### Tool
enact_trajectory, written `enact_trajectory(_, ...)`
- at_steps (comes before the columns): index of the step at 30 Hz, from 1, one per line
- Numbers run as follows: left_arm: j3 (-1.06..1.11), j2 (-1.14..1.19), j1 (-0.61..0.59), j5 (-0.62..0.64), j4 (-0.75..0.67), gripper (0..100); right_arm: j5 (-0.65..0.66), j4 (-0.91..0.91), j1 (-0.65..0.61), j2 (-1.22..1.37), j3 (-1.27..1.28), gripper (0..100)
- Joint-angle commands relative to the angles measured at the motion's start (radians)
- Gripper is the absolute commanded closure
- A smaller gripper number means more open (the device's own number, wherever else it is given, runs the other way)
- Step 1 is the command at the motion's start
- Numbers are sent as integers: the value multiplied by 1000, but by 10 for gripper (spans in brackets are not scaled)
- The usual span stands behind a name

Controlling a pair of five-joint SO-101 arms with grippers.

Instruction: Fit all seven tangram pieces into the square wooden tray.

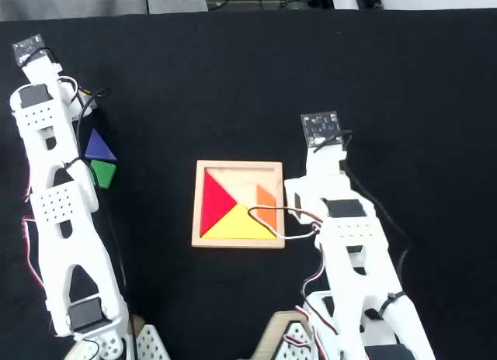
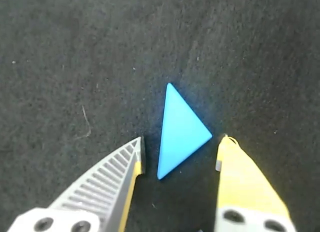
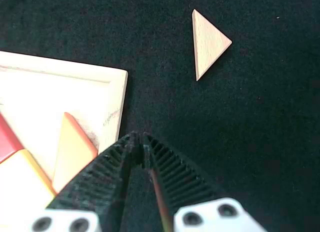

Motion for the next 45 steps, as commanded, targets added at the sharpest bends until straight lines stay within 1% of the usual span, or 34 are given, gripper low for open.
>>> enact_trajectory(1,-24,-5,25,-3,-15,759,-2,-17,9,-31,-10,982)
enact_trajectory(12,-28,-5,30,-2,-17,759,-2,-17,9,-31,-10,982)
enact_trajectory(19,-24,-5,30,0,-57,759,-2,-17,9,-31,-10,982)
enact_trajectory(21,-24,-5,31,0,-57,781,-2,-17,9,-31,-10,982)
enact_trajectory(25,-24,-5,30,3,-55,876,-2,-17,9,-31,-10,982)
enact_trajectory(28,-24,-5,30,2,-48,872,-2,-17,9,-31,-10,982)
enact_trajectory(35,-36,-17,30,-2,21,866,-2,-17,9,-31,-10,982)
enact_trajectory(37,-74,-17,30,-2,49,866,-2,-17,9,-31,-10,982)
enact_trajectory(40,-194,-17,30,-5,143,866,-2,-17,9,-31,-10,982)
enact_trajectory(42,-179,-57,48,-31,184,866,-2,-17,9,-31,-10,982)
enact_trajectory(45,-179,-155,68,-110,302,866,-2,-17,9,-31,-10,982)
